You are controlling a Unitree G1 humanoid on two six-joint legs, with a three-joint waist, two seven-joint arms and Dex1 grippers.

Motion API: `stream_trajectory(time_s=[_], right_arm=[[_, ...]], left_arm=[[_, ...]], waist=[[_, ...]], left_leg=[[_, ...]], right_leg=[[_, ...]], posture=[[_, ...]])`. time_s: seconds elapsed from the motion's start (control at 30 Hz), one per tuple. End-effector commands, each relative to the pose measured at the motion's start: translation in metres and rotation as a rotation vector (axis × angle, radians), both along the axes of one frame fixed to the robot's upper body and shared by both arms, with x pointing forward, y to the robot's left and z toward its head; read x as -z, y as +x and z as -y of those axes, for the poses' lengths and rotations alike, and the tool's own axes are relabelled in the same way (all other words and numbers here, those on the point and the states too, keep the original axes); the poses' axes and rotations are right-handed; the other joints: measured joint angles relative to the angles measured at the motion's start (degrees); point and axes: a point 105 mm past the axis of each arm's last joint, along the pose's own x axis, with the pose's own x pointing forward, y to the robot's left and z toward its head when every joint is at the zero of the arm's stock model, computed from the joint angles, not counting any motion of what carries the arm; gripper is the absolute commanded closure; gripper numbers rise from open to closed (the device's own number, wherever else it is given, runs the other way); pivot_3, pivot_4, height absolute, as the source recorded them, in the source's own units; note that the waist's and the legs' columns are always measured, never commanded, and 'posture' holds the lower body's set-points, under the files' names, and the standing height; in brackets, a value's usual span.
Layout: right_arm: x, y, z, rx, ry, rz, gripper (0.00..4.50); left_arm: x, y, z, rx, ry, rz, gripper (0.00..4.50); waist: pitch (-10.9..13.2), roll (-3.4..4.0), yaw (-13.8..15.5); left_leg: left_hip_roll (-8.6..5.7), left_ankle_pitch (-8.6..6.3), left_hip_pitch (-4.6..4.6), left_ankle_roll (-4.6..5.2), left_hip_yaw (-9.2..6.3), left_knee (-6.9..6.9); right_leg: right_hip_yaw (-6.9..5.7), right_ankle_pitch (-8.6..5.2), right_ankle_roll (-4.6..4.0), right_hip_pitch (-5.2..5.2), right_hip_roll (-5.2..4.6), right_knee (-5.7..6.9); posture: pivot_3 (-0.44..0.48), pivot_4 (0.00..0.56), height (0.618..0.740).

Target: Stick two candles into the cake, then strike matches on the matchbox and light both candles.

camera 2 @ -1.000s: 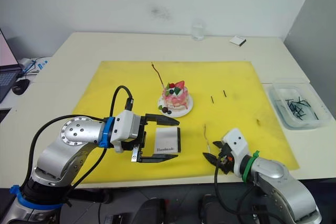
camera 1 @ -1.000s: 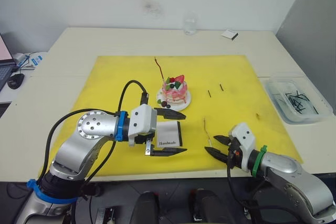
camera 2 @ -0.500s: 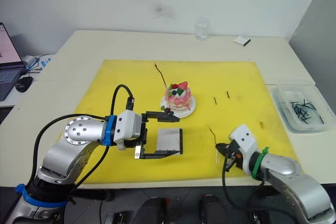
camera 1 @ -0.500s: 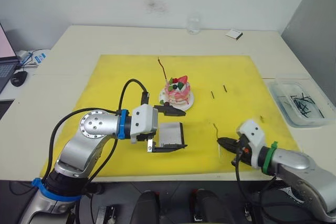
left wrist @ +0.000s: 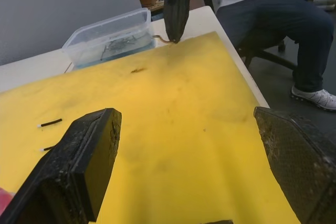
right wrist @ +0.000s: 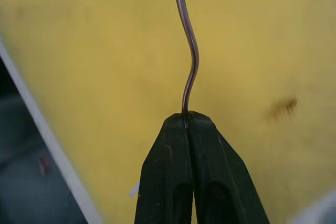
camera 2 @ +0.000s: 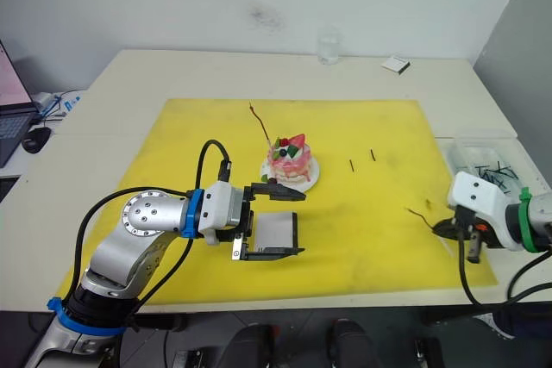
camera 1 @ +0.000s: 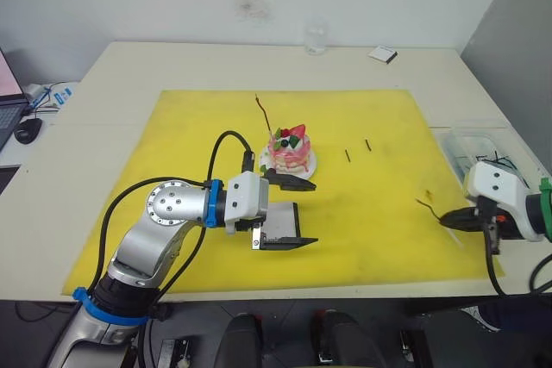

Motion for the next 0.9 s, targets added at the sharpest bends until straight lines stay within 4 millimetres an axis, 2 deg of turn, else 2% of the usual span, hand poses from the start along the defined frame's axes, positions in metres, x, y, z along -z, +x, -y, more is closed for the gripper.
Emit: stream_trajectory(time_s=[0.03, 0.17, 0.27, 0.4, 0.53, 0.63, 0.9], right_arm=[[0.016, 0.003, 0.013, -0.071, -0.128, -0.027, 4.43], [0.026, 0.013, 0.011, -0.093, -0.129, -0.026, 4.43], [0.03, 0.02, 0.008, -0.097, -0.126, -0.026, 3.82], [0.017, 0.022, 0.007, -0.092, -0.1, -0.028, 2.45], [0.001, 0.011, 0.012, -0.082, -0.111, -0.082, 1.04], [-0.001, 0.003, 0.016, -0.033, -0.1, -0.138, 0.05], [0.022, -0.007, 0.028, 0.132, -0.051, -0.176, 0.01]], left_arm=[[-0.007, -0.01, 0.008, 0.034, -0.017, 0.036, 0.0], [-0.006, -0.013, 0.009, 0.026, -0.019, 0.036, 0.0], [-0.008, -0.012, 0.01, 0.012, -0.024, 0.039, 0.0], [-0.009, -0.011, 0.01, 0.005, -0.026, 0.037, 0.0], [-0.007, -0.012, 0.011, 0.005, -0.032, 0.029, 0.0], [-0.007, -0.012, 0.014, 0.008, -0.044, 0.025, 0.0], [-0.008, -0.015, 0.018, 0.011, -0.063, 0.021, 0.0]], waist=[[0.0, 0.0, -0.04], [0.01, 0.01, -0.33], [0.0, 0.01, -0.32], [0.0, 0.02, -0.24], [0.02, 0.06, -0.13], [0.03, 0.1, -0.08], [0.01, 0.12, -0.11]], left_leg=[[0.0, 0.0, 0.0, 0.0, 0.0, 0.0], [-0.05, 0.0, 0.03, 0.0, 0.06, 0.05], [-0.05, 0.01, 0.06, -0.01, 0.08, 0.09], [-0.08, 0.01, 0.06, -0.01, 0.09, 0.11], [-0.08, 0.01, 0.04, -0.01, 0.11, 0.08], [-0.07, 0.0, 0.04, -0.01, 0.1, 0.08], [-0.08, 0.01, 0.06, -0.01, 0.08, 0.12]], right_leg=[[0.0, 0.0, 0.0, 0.0, 0.0, 0.01], [0.04, 0.01, 0.02, -0.01, 0.0, 0.06], [0.02, 0.06, 0.08, 0.0, 0.0, 0.1], [0.02, 0.06, 0.09, 0.02, 0.0, 0.11], [0.02, 0.05, 0.09, 0.01, -0.01, 0.08], [0.02, 0.05, 0.08, 0.01, -0.02, 0.08], [0.04, 0.06, 0.08, 0.04, -0.02, 0.11]], posture=[[0.0, 0.15, 0.74], [0.0, 0.15, 0.74], [0.0, 0.15, 0.74], [0.0, 0.15, 0.74], [0.0, 0.15, 0.74], [0.0, 0.15, 0.74], [0.0, 0.15, 0.74]])
